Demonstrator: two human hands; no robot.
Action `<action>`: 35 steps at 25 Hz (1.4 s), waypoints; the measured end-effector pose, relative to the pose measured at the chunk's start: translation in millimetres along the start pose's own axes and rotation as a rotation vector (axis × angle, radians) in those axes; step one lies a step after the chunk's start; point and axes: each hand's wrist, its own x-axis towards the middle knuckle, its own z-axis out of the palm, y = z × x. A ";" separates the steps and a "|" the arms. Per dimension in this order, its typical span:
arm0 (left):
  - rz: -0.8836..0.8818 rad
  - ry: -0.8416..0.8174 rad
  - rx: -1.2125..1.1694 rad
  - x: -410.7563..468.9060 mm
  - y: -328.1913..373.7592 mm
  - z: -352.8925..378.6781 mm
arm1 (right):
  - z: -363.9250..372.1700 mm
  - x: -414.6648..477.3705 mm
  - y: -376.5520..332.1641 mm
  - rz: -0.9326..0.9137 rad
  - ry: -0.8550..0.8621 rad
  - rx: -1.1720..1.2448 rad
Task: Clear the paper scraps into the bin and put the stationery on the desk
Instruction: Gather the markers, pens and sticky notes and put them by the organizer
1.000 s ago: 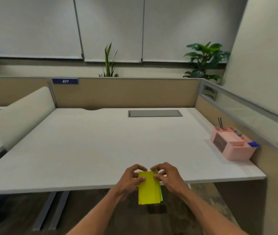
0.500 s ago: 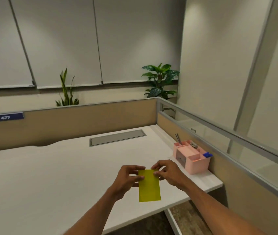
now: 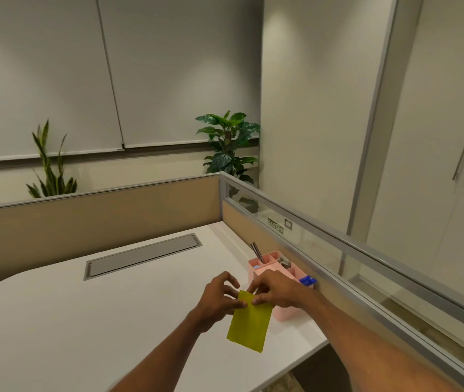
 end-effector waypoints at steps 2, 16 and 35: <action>0.063 0.003 0.155 24.9 -4.3 6.6 | -9.2 8.1 19.3 0.068 0.052 0.059; 0.495 -0.516 1.103 168.2 -48.7 55.8 | -4.5 34.6 123.7 0.669 0.884 0.862; 0.623 -0.583 1.032 241.8 -96.8 70.2 | 27.5 74.1 132.0 0.922 0.748 0.629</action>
